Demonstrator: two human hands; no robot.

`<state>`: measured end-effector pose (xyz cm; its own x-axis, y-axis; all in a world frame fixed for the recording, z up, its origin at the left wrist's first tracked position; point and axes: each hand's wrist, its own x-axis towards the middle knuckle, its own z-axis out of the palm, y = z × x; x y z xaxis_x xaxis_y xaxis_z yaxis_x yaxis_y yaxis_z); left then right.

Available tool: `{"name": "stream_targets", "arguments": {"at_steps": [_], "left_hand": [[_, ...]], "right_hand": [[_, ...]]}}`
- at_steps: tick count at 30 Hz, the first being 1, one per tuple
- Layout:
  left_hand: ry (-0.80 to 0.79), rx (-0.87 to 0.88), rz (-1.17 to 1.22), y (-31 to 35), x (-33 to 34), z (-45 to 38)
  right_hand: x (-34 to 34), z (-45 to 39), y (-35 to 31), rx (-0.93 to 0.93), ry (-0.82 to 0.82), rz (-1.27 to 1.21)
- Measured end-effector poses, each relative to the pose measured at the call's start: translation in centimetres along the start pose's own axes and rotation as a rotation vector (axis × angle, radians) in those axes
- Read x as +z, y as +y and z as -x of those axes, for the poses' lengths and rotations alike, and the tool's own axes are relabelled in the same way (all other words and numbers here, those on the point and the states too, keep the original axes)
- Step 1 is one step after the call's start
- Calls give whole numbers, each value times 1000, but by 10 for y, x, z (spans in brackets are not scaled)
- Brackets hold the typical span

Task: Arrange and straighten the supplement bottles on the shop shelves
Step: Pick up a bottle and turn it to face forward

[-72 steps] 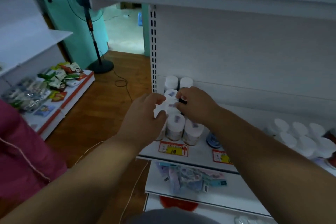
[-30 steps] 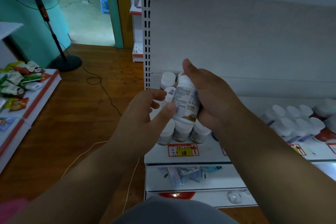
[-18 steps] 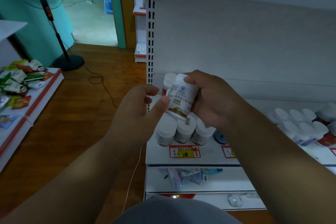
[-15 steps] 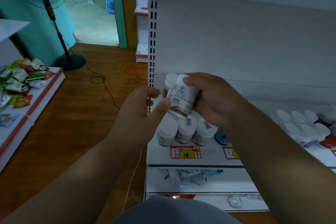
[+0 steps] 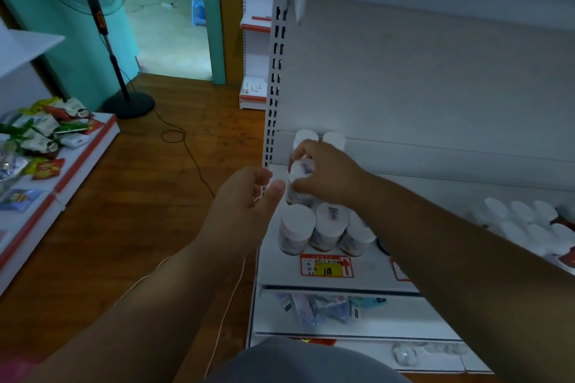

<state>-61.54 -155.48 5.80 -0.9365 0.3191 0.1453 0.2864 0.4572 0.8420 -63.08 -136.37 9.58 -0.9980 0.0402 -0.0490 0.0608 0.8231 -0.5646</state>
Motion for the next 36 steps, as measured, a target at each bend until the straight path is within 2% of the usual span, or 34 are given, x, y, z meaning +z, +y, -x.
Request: {"name": "stream_targets", "arguments": {"at_steps": [7,17,19,23,24,27,29,36], "left_hand": [[31,29,17,-2,2,2],[-4,61,21,-5,16,4],[-5,68,11,-5,18,1],[-6,71,-58,-2,22,-10],[-11,51,-65,-1,23,-13],[-25,5,-88,4,26,-22],[-23,22,-113,6,28,-27],[-40,41,-128,11,30,-35]], "right_hand": [[17,0,10,-18,-51,169],[25,0,7,5,-98,205],[20,2,9,46,-47,154],[0,-3,20,35,252,264],[-4,-7,24,15,248,310],[-8,-19,30,-50,75,523],[-6,-27,33,-48,7,577],[-3,-38,42,-132,77,567]]}}
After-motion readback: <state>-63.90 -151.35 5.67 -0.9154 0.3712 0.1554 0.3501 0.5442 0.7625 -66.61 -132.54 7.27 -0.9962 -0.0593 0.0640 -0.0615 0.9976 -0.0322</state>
